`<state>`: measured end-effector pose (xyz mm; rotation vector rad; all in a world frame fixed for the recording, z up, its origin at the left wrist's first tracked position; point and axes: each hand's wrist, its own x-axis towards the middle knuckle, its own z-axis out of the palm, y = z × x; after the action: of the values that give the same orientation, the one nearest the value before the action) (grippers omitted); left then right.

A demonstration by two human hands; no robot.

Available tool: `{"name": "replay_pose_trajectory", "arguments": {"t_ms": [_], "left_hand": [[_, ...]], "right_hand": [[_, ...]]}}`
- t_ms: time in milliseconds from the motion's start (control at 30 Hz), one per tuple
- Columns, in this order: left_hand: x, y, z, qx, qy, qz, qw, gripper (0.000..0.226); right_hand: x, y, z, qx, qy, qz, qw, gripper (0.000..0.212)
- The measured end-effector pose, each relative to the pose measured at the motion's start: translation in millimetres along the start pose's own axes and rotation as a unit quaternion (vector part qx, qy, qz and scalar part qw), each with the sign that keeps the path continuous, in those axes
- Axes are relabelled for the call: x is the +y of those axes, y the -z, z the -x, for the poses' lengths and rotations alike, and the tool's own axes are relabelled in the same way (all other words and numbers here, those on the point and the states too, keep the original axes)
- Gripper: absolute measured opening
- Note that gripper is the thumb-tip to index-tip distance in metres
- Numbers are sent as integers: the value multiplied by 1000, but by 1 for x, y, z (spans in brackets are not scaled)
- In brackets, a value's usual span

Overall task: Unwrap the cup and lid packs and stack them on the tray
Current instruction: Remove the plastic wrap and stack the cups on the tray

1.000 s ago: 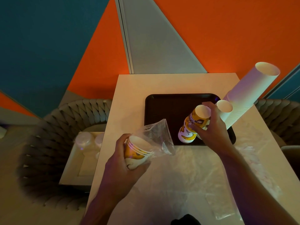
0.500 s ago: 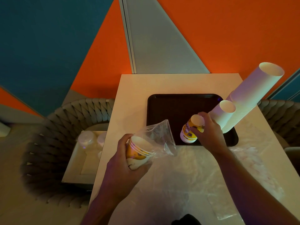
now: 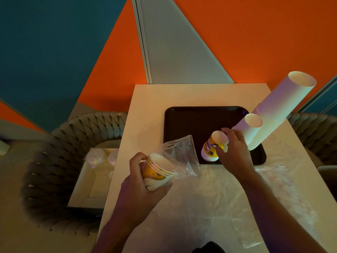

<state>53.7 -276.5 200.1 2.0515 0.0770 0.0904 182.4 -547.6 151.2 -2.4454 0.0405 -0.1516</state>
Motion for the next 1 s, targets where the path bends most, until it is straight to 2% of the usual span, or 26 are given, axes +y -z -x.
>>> {"name": "replay_pose_trajectory", "arguments": {"t_ms": [67,133,200,400,567,733,800,900,1000], "left_hand": [[1,0,0,-2,-1,0,1000,75],[2,-1,-1,-5,-6,1,1000,74],[4,-2,-1,-8,-8,2,1000,74],[4,-4,-2,-13,-8,-13,1000,75],[4,-6,-2,-33,-2,-13,999,80],[7,-9,-1,-40,-9,-10,999,77],[9,-9,-2,-44,-13,-13,999,75],[8,-9,-2,-50,-19,-23,998,77],[6,-10,-2,-59,-13,-24,998,76]], "right_hand": [[-15,7,6,33,20,-48,998,43],[-33,16,11,27,28,-115,993,28],[-47,23,17,-8,42,-166,985,24],[-74,30,29,-134,95,-246,955,40],[-83,24,33,-259,147,-320,900,17],[-85,16,33,-333,161,-337,866,9],[-83,12,33,-346,173,-321,865,15],[-81,7,33,-365,180,-311,859,7],[-85,3,32,-378,188,-298,856,10]]}}
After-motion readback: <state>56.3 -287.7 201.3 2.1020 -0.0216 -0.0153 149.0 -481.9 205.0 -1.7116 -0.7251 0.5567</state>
